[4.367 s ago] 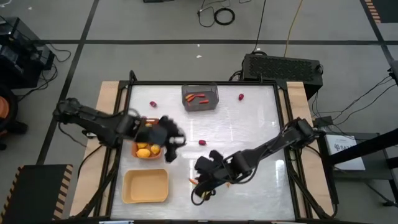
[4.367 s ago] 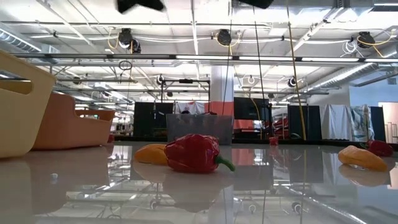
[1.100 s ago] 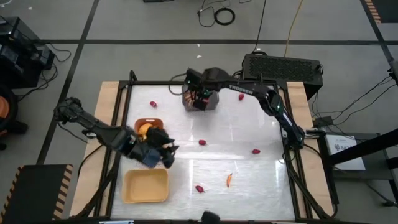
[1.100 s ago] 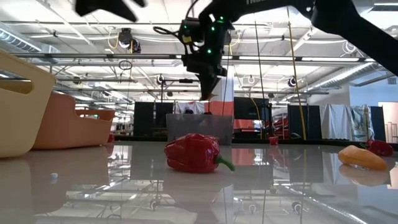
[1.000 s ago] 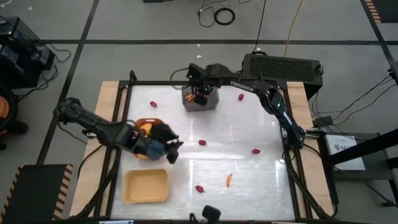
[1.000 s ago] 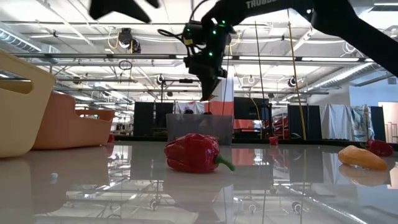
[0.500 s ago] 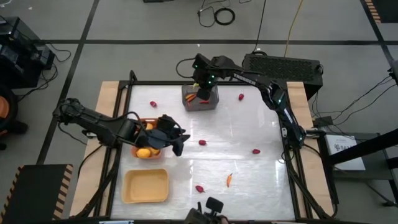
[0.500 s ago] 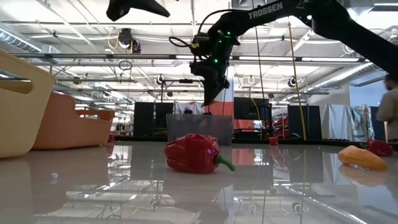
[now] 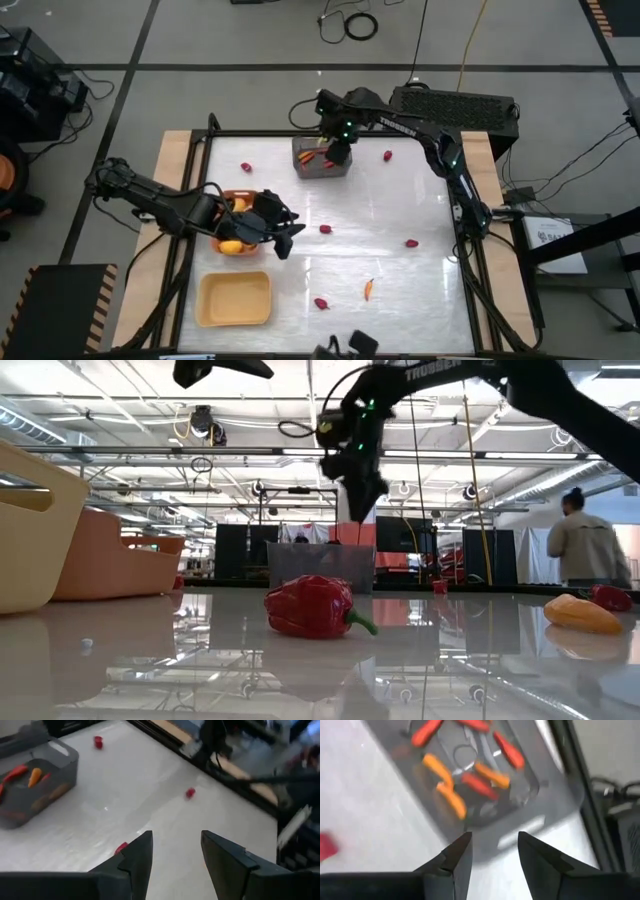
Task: Sort produce into baskets
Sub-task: Put the orange chili pepper into the black bin
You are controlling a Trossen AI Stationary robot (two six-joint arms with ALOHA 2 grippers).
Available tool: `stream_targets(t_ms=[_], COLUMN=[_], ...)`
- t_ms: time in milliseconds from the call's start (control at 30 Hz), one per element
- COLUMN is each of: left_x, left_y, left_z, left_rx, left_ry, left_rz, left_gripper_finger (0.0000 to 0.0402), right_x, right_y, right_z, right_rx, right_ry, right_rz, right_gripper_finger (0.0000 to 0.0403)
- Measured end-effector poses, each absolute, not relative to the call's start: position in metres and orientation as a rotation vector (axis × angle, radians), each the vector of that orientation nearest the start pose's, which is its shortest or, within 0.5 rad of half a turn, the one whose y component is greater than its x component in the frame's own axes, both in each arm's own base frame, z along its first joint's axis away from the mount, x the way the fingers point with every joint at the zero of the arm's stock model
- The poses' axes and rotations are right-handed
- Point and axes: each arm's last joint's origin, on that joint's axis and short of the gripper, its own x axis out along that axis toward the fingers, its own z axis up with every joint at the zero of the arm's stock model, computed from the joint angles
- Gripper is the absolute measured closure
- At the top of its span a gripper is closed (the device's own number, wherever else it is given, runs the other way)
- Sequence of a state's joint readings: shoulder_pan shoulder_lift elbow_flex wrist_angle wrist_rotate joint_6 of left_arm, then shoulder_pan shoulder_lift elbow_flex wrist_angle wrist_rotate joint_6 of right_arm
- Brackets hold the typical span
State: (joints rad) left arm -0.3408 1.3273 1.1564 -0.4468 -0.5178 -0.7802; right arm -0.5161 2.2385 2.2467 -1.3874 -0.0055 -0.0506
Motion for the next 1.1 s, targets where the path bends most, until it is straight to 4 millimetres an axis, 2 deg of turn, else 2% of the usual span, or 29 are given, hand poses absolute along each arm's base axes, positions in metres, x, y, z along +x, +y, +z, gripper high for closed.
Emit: stream_targets(t_ms=[100,200,367,500,667,800,967,1100], left_x=[0.274,0.277,0.281,0.281,0.273,0.266,0.265,0.268], left_y=[-0.076,-0.067,-0.055,-0.051,-0.052,-0.051,-0.051,-0.052], left_z=[0.322,0.322,0.321,0.32,0.319,0.322,0.327,0.329], left_rx=[-0.42,-0.338,-0.204,-0.142,-0.062,0.009,0.072,0.072], left_ry=[0.515,0.566,0.627,0.656,0.698,0.703,0.652,0.62], left_rz=[0.308,0.204,0.006,-0.162,-0.289,-0.331,-0.364,-0.397], left_gripper_finger=[0.0226,0.0226,0.0226,0.0226,0.0226,0.0226,0.0226,0.0226], right_x=[0.379,0.375,0.368,0.36,0.334,0.317,0.309,0.311], right_y=[-0.202,-0.175,-0.113,-0.068,-0.017,0.036,0.1,0.132], right_z=[0.294,0.314,0.351,0.36,0.348,0.325,0.29,0.261], right_rx=[0.372,0.408,0.406,0.435,0.605,0.797,1.054,1.179], right_ry=[1.393,1.396,1.331,1.311,1.32,1.251,1.134,1.083], right_rz=[-0.418,-0.445,-0.43,-0.504,-0.675,-0.817,-0.904,-0.925], right_gripper_finger=[0.0254,0.0258,0.0258,0.0254,0.0237,0.022,0.0211,0.0211])
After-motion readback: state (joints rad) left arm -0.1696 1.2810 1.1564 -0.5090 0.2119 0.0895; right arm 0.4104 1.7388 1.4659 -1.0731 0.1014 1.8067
